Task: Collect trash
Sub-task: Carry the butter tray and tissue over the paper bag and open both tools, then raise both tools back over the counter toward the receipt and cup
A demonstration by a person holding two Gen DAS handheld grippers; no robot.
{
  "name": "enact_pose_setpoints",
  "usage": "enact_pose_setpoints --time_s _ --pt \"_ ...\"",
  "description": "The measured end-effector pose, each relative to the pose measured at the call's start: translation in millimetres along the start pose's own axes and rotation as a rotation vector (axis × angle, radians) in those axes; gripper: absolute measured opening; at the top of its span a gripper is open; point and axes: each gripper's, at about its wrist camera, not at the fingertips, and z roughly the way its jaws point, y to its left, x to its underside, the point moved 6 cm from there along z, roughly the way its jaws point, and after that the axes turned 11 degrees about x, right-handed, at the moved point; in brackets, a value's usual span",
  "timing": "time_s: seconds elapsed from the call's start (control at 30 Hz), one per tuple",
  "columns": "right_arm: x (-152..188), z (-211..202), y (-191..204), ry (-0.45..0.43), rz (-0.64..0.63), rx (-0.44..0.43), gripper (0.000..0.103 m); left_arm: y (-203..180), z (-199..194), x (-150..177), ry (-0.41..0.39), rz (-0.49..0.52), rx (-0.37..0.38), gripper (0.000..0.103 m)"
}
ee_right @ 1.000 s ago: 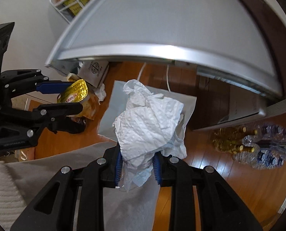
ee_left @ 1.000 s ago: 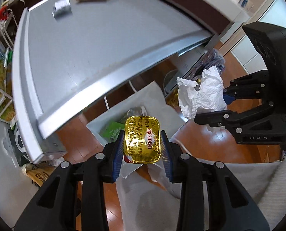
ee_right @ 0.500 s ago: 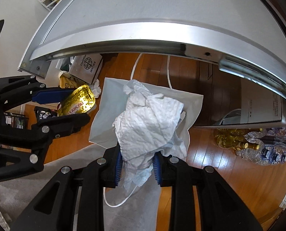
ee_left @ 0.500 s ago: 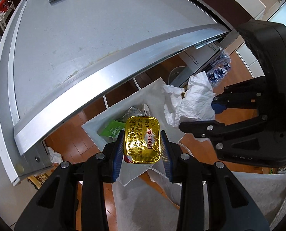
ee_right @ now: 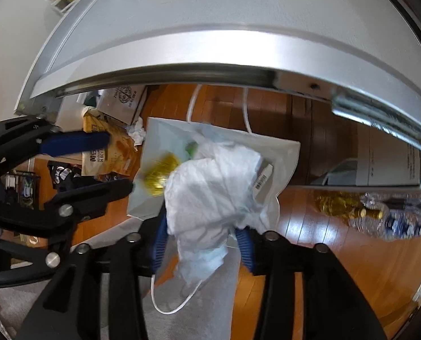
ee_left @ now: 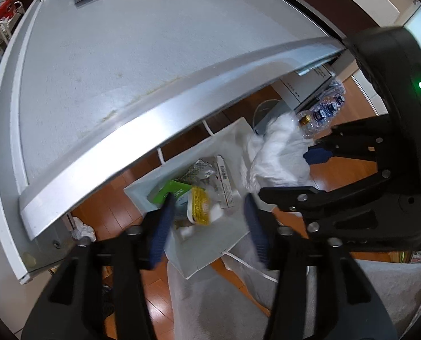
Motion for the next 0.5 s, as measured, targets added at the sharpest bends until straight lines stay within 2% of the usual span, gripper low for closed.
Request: enact_pose_setpoints --time_s 0.03,0.07,0.27,0.47,0.5 --pt "0 0 -2 0.001 0.01 -0.006 0.056 1 -2 0 -0.006 -0.007 0.002 0.064" --pt "0 -1 -4 -0.001 0.021 -0.009 0.058 3 -5 -1 -0.012 -0.014 0.002 0.067" --pt "6 -15 -10 -0.026 0.012 0.01 0.06 4 -15 0 -0.027 -0.034 0.001 0.067" --pt "16 -34 -25 -0.052 0.026 0.049 0.069 5 -14 -3 -0.034 -0.046 0.009 0.067" --pt "18 -38 -27 -0.055 0.023 0.064 0.073 4 -15 -3 -0.032 -0.042 0.005 0.068"
